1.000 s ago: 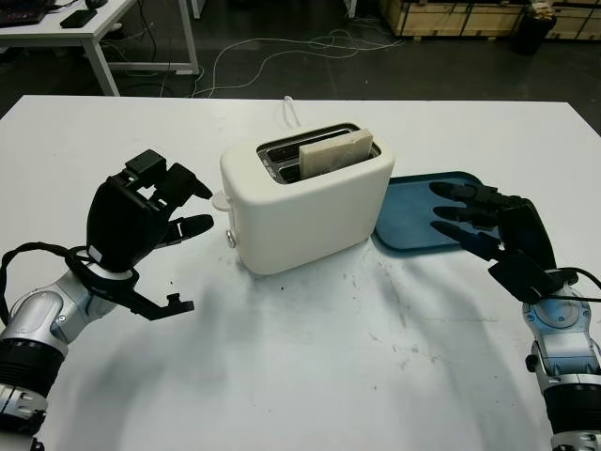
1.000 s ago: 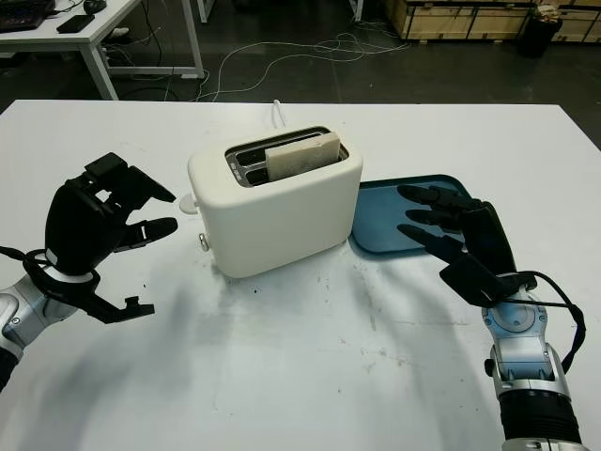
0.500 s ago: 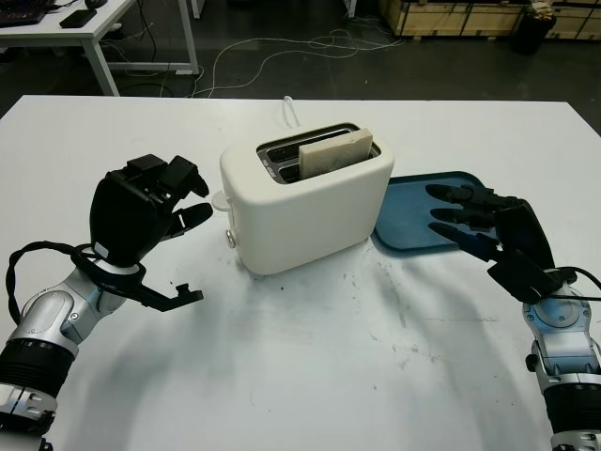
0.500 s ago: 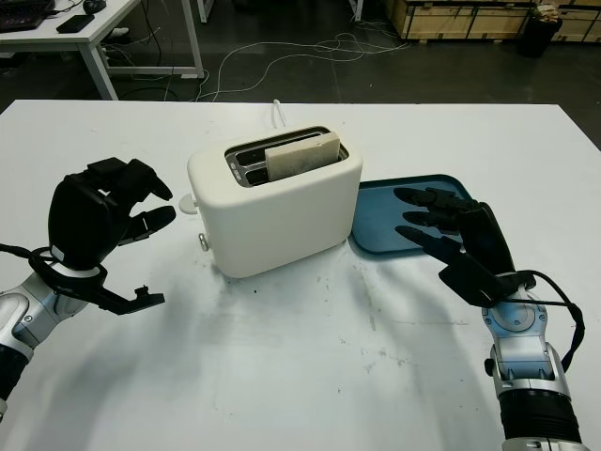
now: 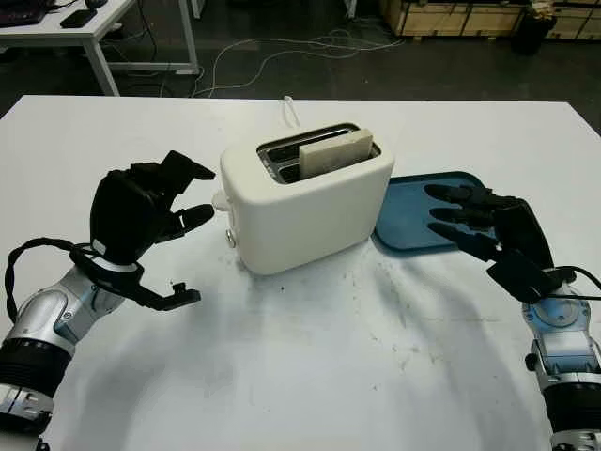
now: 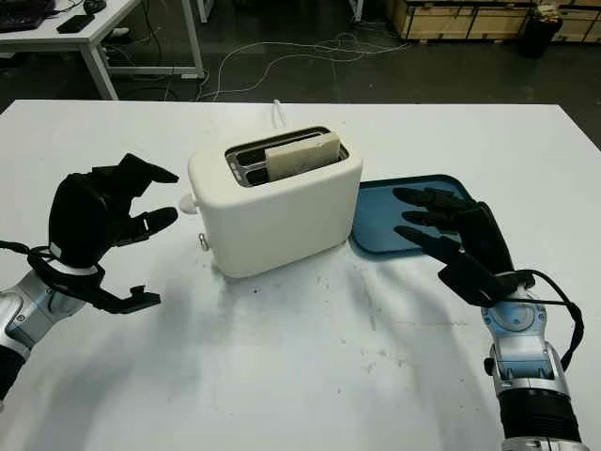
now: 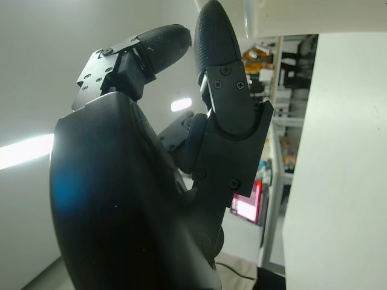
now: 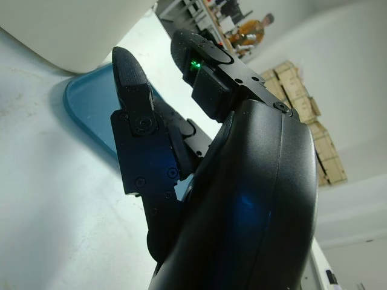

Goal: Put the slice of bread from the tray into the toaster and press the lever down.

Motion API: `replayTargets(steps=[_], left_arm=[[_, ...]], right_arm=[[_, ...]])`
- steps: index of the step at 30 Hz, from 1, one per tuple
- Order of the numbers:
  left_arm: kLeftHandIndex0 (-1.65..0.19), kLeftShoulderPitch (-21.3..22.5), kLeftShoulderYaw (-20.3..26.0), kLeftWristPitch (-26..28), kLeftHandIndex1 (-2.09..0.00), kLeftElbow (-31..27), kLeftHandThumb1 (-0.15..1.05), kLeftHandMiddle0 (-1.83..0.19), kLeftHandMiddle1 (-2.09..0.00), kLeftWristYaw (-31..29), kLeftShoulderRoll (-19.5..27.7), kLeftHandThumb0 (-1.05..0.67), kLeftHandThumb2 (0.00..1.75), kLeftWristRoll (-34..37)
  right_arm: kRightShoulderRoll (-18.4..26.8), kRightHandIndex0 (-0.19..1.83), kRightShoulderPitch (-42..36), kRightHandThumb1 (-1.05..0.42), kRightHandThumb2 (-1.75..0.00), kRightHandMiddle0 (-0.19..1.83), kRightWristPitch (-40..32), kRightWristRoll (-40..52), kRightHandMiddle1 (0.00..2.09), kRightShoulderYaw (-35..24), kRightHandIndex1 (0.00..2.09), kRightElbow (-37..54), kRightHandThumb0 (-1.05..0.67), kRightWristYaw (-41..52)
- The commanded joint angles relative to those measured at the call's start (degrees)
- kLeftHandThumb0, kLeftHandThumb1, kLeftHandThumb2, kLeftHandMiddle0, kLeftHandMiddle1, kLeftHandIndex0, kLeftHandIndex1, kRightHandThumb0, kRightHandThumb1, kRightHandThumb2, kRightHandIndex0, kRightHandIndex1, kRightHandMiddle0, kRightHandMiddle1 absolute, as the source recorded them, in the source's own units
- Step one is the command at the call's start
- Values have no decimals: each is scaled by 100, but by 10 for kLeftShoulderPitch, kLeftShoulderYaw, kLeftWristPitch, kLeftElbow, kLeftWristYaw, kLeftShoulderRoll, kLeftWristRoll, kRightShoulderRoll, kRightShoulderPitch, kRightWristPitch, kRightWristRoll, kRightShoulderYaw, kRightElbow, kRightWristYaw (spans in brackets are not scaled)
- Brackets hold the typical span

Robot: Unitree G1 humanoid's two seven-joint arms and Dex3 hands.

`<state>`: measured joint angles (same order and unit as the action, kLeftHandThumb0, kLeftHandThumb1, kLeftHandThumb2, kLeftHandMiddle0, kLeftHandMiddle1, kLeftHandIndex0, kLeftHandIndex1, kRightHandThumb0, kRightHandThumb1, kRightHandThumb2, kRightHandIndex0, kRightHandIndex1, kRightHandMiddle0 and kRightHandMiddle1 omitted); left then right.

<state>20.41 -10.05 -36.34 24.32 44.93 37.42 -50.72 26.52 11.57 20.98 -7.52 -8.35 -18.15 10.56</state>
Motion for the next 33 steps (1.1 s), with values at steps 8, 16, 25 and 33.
replayTargets(steps=[8, 16, 25, 33], left_arm=[[-18, 10, -15, 7, -133, 12, 92, -121, -175, 10, 22, -59, 49, -26], [-20, 29, -32, 9, -136, 44, 92, -127, -175, 17, 22, -59, 46, -31], [-25, 66, -63, -9, -140, 98, 92, -126, -175, 61, 20, -57, 43, -46], [-22, 88, -84, -12, -139, 83, 92, -122, -175, 60, 50, -53, 45, -78]], right_arm=[[-2, 95, -1, -91, 0, 78, 2, 11, 0, 1, 0, 1, -43, 3], [-3, 95, -5, -91, 0, 77, 0, 18, 0, 1, 0, 0, -44, 8], [-3, 95, -9, -92, 0, 78, -1, 19, 0, 3, 0, 6, -45, 9], [0, 95, -12, -92, -1, 79, -3, 18, 1, 1, 0, 11, -46, 11]])
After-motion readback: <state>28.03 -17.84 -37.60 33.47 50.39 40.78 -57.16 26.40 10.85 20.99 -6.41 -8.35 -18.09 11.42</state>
